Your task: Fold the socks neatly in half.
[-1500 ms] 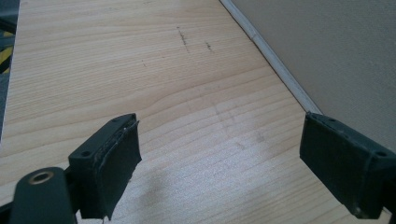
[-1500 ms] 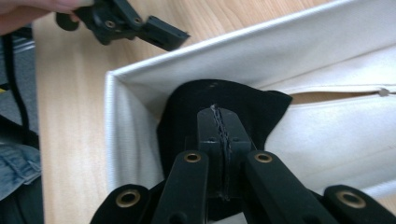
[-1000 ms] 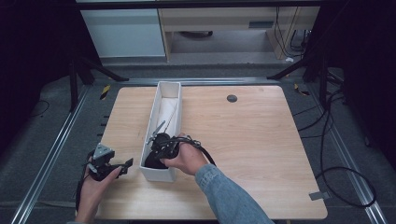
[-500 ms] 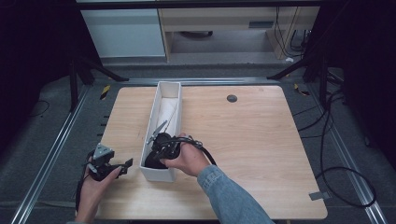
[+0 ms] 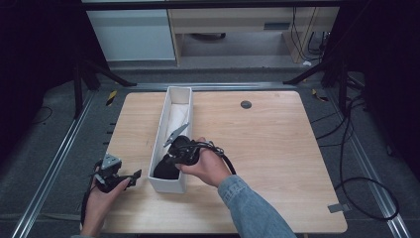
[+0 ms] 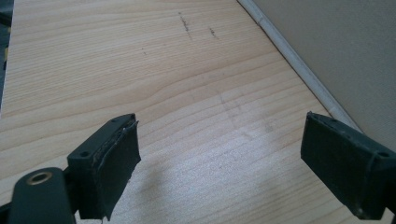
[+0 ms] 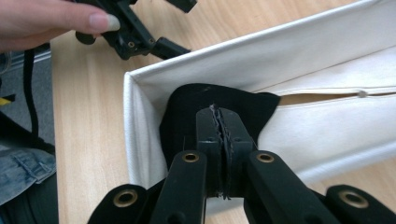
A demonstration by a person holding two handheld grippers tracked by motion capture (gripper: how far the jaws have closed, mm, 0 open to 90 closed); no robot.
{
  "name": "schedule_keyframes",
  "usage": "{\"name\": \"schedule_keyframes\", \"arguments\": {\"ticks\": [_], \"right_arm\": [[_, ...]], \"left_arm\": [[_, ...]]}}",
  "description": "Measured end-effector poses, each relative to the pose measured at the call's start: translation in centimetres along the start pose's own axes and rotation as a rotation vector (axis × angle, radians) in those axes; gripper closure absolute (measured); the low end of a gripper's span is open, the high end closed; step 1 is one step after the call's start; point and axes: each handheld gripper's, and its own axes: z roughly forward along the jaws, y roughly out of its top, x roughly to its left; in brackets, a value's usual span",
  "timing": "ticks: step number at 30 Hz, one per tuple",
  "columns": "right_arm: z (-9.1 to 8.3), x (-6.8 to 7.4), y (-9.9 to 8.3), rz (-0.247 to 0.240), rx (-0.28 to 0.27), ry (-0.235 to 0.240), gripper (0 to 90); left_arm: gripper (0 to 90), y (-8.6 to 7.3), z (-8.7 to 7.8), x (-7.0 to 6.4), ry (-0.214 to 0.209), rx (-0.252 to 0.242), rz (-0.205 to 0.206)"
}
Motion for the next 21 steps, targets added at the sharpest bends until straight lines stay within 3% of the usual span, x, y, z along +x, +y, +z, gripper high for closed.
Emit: {"name": "schedule_keyframes", "arguments": {"ticks": [14,21], "right_arm": [[-2.2,-1.8,-1.3,0.054,-0.061,-0.054,85.4],[-3.1,-2.5,-1.9,0.082,-0.073,-0.081,77.5]], "left_arm": [[10.7,-0.2,0.6,-0.2,0.008,0.029,0.018],[10.2,-0.3,0.8,-0.1,0.012,0.036,0.019]]}}
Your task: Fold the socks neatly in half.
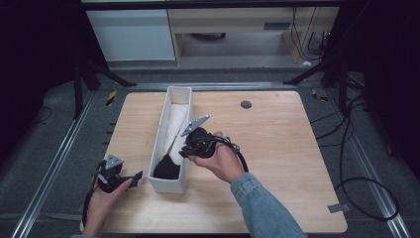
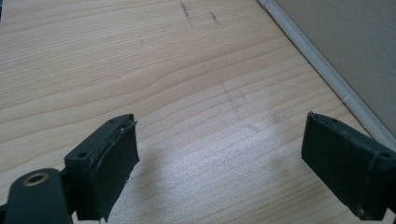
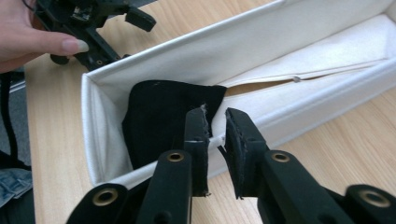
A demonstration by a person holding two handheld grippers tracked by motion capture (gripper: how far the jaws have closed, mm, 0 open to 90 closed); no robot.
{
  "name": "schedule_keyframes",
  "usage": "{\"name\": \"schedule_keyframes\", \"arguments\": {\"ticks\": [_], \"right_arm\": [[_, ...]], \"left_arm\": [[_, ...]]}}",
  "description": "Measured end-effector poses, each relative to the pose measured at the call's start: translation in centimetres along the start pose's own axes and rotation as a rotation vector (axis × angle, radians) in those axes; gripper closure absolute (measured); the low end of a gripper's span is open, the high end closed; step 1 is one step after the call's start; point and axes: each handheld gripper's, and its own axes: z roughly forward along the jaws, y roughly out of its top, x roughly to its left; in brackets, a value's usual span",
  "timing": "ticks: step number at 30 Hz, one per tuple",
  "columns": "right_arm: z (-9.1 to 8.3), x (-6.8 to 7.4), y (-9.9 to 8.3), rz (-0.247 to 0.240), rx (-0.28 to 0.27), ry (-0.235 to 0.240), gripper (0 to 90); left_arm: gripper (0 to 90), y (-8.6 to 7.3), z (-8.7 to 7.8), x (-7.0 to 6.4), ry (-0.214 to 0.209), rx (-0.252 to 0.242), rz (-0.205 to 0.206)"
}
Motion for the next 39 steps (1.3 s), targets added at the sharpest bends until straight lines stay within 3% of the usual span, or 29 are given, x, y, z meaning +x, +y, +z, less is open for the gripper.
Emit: {"name": "schedule_keyframes", "arguments": {"ticks": [9,21,33,39], "right_arm": [[-0.7,-1.0,-1.0,0.037,-0.018,-0.074,51.3],[-1.5,-1.9,-1.7,0.075,-0.029,-0.158,27.2],[-2.9,-3.0,-2.8,0.107,-0.051,-0.213,14.5],[-3.9,-3.7,-3.8,0.127,-0.058,-0.238,13.3]], "left_arm": [[8.8,-0.1,0.4,-0.1,-0.001,0.014,0.000],[8.5,-0.2,0.6,-0.1,-0.005,0.030,0.000],[8.3,-0.3,0.9,-0.3,-0.008,0.045,0.012],[8.3,-0.4,0.9,-0.2,-0.013,0.039,0.008]]}}
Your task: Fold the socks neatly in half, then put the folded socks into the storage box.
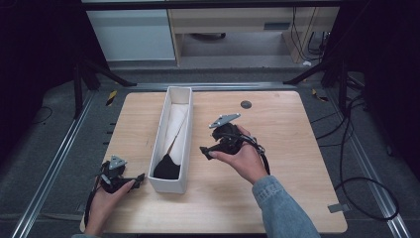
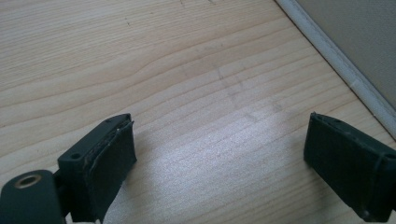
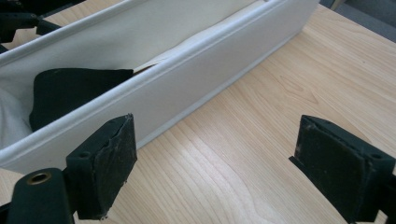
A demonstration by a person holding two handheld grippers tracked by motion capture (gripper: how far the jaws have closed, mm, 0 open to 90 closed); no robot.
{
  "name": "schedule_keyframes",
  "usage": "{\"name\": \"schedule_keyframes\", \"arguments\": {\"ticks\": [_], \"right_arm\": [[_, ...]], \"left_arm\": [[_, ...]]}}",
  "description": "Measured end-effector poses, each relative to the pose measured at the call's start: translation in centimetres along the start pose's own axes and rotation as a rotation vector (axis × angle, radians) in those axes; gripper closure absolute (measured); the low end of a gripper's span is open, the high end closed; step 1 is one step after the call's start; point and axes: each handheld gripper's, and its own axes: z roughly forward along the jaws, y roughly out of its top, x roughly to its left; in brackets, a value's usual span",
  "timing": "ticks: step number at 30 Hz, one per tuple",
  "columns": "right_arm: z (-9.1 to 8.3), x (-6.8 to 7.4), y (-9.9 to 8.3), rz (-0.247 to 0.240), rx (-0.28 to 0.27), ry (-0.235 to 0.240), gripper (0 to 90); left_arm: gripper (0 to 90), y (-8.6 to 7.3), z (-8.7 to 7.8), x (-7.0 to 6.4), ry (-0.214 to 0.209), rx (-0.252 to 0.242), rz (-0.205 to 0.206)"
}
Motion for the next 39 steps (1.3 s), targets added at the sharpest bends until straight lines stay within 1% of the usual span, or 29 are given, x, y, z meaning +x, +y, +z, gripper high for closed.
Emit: {"name": "schedule_keyframes", "arguments": {"ticks": [7,12,19,24,28,32,34,36,39], "right_arm": [[-1.2,-1.1,-1.0,0.035,-0.019,-0.026,13.0],[-2.2,-2.2,-1.9,0.067,-0.038,-0.054,10.4],[-2.8,-3.8,-3.0,0.106,-0.042,-0.084,8.8],[-3.2,-4.7,-4.1,0.125,-0.046,-0.119,7.1],[-3.4,-5.7,-5.7,0.152,-0.033,-0.158,6.4],[-3.3,-7.1,-7.8,0.202,-0.016,-0.197,7.4],[-3.3,-7.6,-8.8,0.240,-0.007,-0.218,8.3],[-3.2,-8.2,-9.9,0.257,0.000,-0.233,9.4],[-3.0,-8.7,-11.2,0.279,0.024,-0.250,9.8]], "left_arm": [[7.9,0.0,0.0,0.0,0.001,-0.004,0.002],[7.3,-0.1,0.0,0.0,0.002,-0.010,0.002],[6.0,-0.2,0.1,0.0,0.003,-0.018,0.001],[5.8,-0.2,0.1,0.0,0.003,-0.018,0.002],[5.5,-0.2,0.1,0.0,0.001,-0.016,0.004],[4.8,-0.1,0.2,0.0,-0.005,-0.014,0.004],[4.4,-0.1,0.2,0.1,-0.005,-0.013,0.007],[4.1,-0.1,0.3,0.1,-0.006,-0.012,0.008],[4.0,-0.1,0.3,0.1,-0.006,-0.012,0.008]]}}
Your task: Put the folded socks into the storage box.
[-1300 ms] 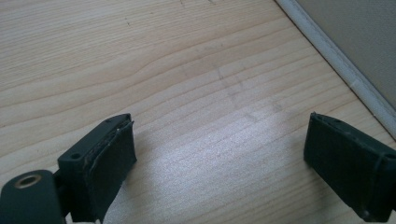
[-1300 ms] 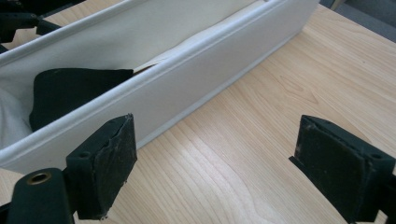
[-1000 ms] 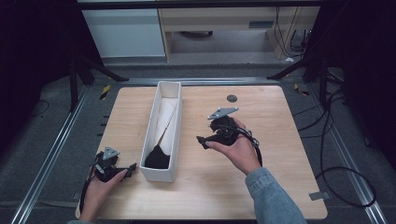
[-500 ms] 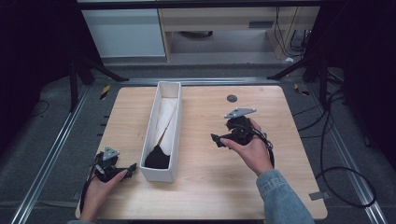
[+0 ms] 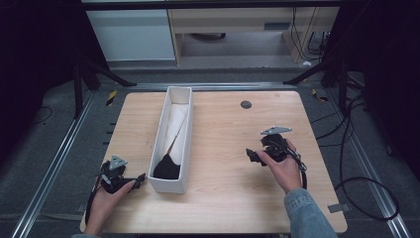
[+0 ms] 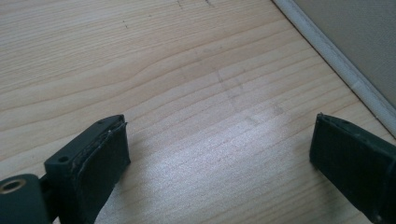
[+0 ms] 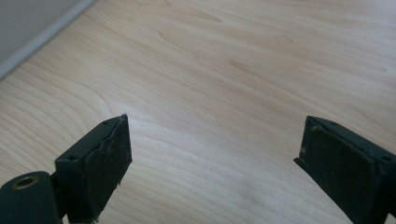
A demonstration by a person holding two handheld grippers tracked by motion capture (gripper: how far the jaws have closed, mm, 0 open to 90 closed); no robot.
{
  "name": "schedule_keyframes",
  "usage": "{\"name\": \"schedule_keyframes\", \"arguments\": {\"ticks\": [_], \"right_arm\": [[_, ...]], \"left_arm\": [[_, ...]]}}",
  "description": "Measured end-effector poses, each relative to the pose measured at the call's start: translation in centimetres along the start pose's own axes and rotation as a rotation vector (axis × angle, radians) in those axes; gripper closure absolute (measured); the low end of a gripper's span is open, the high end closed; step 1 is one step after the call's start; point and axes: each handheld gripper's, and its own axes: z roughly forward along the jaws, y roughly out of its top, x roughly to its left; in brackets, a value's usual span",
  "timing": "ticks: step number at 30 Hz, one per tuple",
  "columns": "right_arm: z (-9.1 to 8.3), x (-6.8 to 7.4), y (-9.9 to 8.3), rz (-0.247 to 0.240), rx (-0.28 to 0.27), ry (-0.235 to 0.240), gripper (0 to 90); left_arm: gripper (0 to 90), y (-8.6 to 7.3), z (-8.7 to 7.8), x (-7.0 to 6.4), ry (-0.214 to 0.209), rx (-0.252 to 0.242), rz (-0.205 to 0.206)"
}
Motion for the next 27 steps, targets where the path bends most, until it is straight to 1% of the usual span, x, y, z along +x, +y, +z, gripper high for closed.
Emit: {"name": "schedule_keyframes", "arguments": {"ticks": [3,4,9,13,14,17,22,25,27], "right_arm": [[0.3,-0.5,-1.0,0.016,0.014,-0.009,10.6],[0.4,-0.7,-1.4,0.029,0.019,-0.009,10.9],[1.3,-0.9,-3.1,0.048,0.058,-0.008,10.9],[1.8,-1.0,-3.8,0.053,0.064,-0.018,10.9],[2.1,-1.1,-4.3,0.064,0.069,-0.026,10.7],[2.5,-1.4,-4.8,0.077,0.061,-0.044,10.8],[2.7,-2.2,-5.4,0.114,0.037,-0.080,9.9],[2.7,-2.8,-5.8,0.124,0.017,-0.113,9.4],[2.7,-3.2,-6.0,0.123,0.008,-0.143,8.5]], "left_arm": [[4.0,0.0,0.0,0.0,0.000,0.001,0.002],[3.9,0.0,0.0,0.0,0.000,0.001,0.002],[3.9,0.0,0.0,0.0,0.000,0.001,0.002],[3.7,0.0,0.0,0.0,0.000,0.001,0.002],[3.7,0.0,0.0,0.0,0.000,0.001,0.002],[3.7,0.0,0.0,0.0,0.000,0.002,0.002],[3.6,0.0,0.0,0.0,0.000,0.000,0.001],[3.5,0.0,0.1,0.0,0.001,-0.001,0.000],[3.4,0.1,0.1,0.0,0.000,0.000,0.001]]}}
